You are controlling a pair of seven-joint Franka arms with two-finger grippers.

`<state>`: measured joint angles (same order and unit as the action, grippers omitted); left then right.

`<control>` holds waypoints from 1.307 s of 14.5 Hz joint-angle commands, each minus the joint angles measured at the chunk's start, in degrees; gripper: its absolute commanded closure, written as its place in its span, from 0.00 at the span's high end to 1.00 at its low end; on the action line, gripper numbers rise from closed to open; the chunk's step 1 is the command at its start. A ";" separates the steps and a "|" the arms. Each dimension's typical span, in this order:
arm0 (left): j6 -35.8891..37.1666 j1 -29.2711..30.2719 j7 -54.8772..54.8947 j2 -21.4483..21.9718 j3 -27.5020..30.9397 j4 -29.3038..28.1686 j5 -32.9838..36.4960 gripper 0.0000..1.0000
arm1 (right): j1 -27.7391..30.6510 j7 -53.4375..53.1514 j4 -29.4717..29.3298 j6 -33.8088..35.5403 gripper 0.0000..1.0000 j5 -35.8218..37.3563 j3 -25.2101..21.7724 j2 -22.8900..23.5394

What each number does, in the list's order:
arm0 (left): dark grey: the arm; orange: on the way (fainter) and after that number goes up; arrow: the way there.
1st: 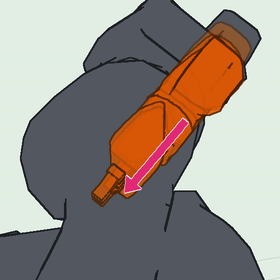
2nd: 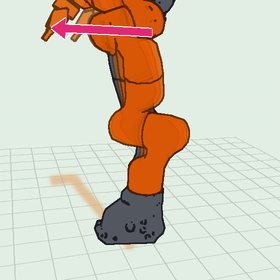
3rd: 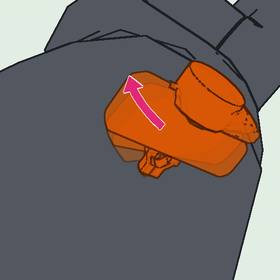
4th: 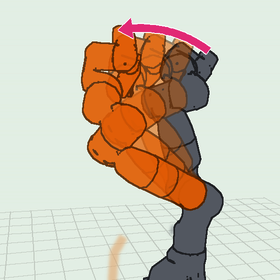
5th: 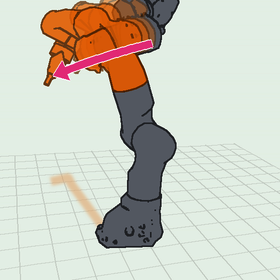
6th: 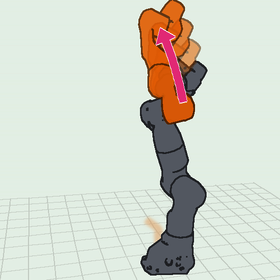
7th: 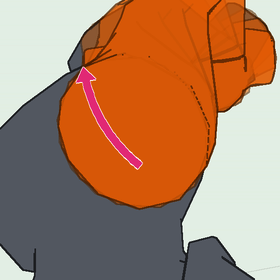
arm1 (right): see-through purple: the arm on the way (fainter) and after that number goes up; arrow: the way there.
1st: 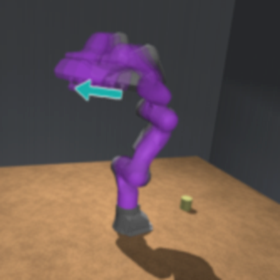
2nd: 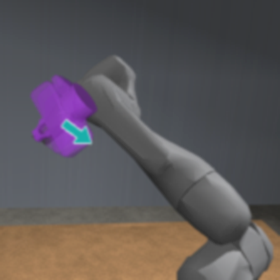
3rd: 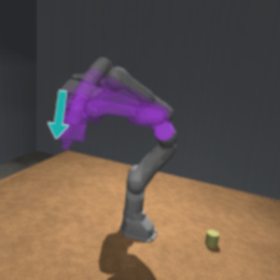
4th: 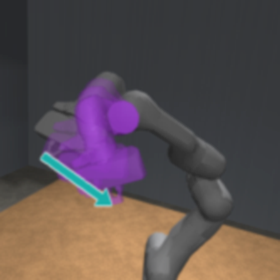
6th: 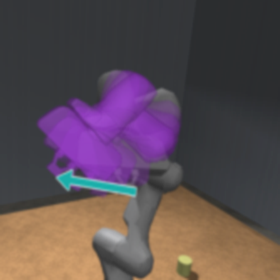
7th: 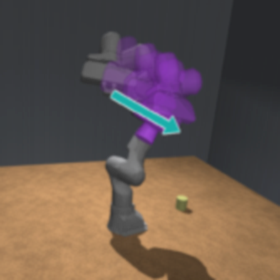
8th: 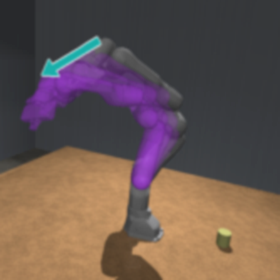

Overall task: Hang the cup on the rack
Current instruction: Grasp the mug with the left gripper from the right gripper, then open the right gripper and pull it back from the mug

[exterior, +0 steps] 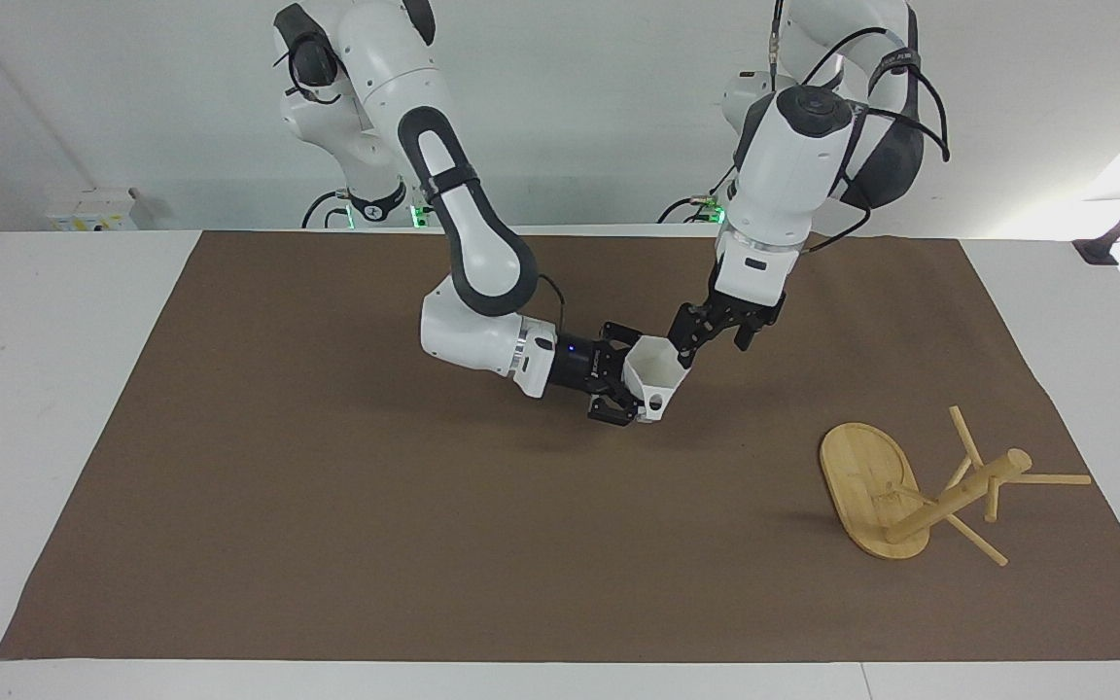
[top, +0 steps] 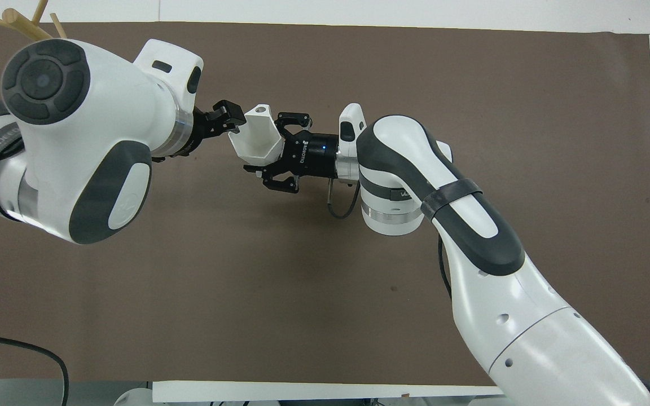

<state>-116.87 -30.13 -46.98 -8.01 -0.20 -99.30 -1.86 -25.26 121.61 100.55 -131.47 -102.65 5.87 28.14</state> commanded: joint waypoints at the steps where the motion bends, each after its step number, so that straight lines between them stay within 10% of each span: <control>1: -1.95 -1.86 -1.27 -0.69 0.90 -0.63 -0.87 0.99 | 0.30 -0.68 0.43 0.08 0.27 -1.24 0.02 -0.89; 2: -1.87 -2.74 -1.62 -0.69 0.90 -0.80 -1.13 0.98 | 0.30 -0.68 0.43 0.08 0.27 -1.24 0.02 -0.89; 3: -1.08 -3.18 -3.71 -0.69 0.90 -0.72 -1.57 0.60 | 0.30 -0.68 0.43 -0.01 0.27 -1.24 0.02 -0.89; 4: -0.47 -3.27 -5.73 -0.60 0.90 -0.80 -1.92 0.01 | 0.30 -0.68 0.35 -0.01 0.27 -1.24 0.02 -0.89; 13: 1.30 -2.39 -5.93 -1.65 0.99 1.57 -5.17 0.00 | 0.21 -0.85 0.17 -0.27 0.29 -1.33 0.10 -0.81; 16: 1.21 -2.39 -5.93 -1.74 1.16 1.74 -5.00 0.00 | 0.47 -0.85 0.34 -0.10 1.00 -2.11 0.10 -0.89; 19: -0.36 -2.22 -6.54 -1.92 1.34 2.19 -4.82 0.00 | 2.04 -0.68 0.43 0.95 1.00 -2.03 0.02 -1.07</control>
<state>-116.39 -32.45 -52.62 -9.31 0.74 -98.42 -6.43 -24.93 121.59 100.33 -131.63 -103.66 5.61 27.95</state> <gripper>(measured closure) 0.947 0.000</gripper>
